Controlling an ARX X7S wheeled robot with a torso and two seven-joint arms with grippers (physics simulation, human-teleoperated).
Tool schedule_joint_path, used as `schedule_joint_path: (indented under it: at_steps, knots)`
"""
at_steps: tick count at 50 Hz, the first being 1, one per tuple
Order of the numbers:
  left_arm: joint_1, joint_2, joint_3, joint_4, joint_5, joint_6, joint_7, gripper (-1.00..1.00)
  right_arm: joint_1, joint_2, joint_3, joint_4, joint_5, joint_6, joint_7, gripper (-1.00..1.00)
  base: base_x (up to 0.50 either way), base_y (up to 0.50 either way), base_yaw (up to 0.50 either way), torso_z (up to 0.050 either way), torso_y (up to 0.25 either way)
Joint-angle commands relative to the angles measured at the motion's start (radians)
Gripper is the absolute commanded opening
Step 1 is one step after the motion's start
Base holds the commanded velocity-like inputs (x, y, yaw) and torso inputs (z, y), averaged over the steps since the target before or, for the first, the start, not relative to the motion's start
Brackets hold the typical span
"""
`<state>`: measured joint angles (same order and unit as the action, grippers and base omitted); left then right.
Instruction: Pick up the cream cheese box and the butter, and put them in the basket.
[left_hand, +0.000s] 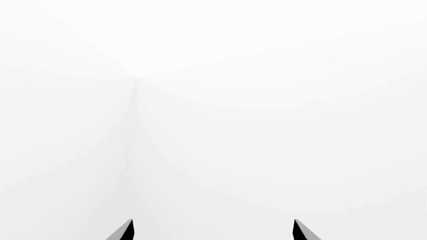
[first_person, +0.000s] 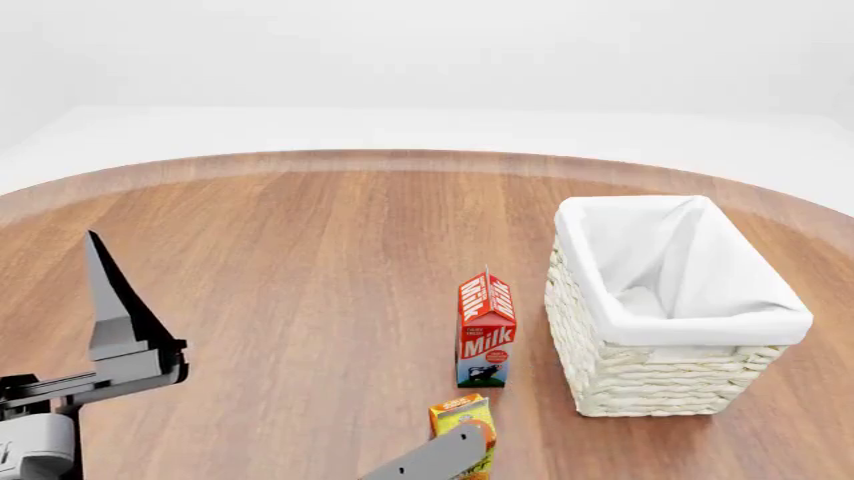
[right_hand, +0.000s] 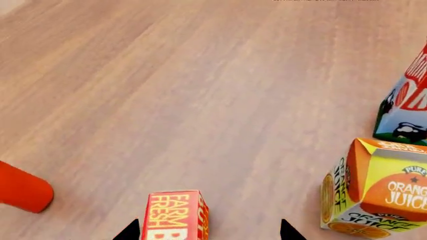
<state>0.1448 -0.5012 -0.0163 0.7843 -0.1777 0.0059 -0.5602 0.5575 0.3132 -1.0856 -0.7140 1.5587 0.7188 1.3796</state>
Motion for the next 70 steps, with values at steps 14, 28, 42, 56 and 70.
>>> schedule_joint_path:
  at_steps: [14,28,42,56,70]
  knots:
    - [0.002,-0.005,-0.006,-0.007,-0.014,0.007,-0.001,1.00,-0.011,-0.070,-0.031,0.002,0.001,-0.012,0.020,1.00,0.00,0.00,0.00,0.000,0.000]
    - [0.008,-0.005,-0.008,-0.009,-0.013,0.013,-0.004,1.00,-0.038,-0.085,-0.046,0.026,-0.037,-0.026,0.000,1.00,0.00,0.00,0.00,0.000,0.000]
    - [0.009,-0.005,-0.009,-0.019,-0.015,0.020,-0.006,1.00,-0.079,-0.066,-0.049,0.071,-0.048,-0.051,-0.042,1.00,0.00,0.00,0.00,0.000,0.000]
    - [0.008,-0.005,-0.006,-0.027,-0.013,0.024,-0.007,1.00,-0.116,-0.056,-0.065,0.141,-0.078,-0.069,-0.131,1.00,0.00,0.00,0.00,0.000,0.000]
    - [0.005,-0.007,-0.004,-0.026,-0.013,0.022,-0.010,1.00,-0.124,-0.053,-0.078,0.162,-0.092,-0.070,-0.149,1.00,0.00,0.00,0.00,0.000,0.000]
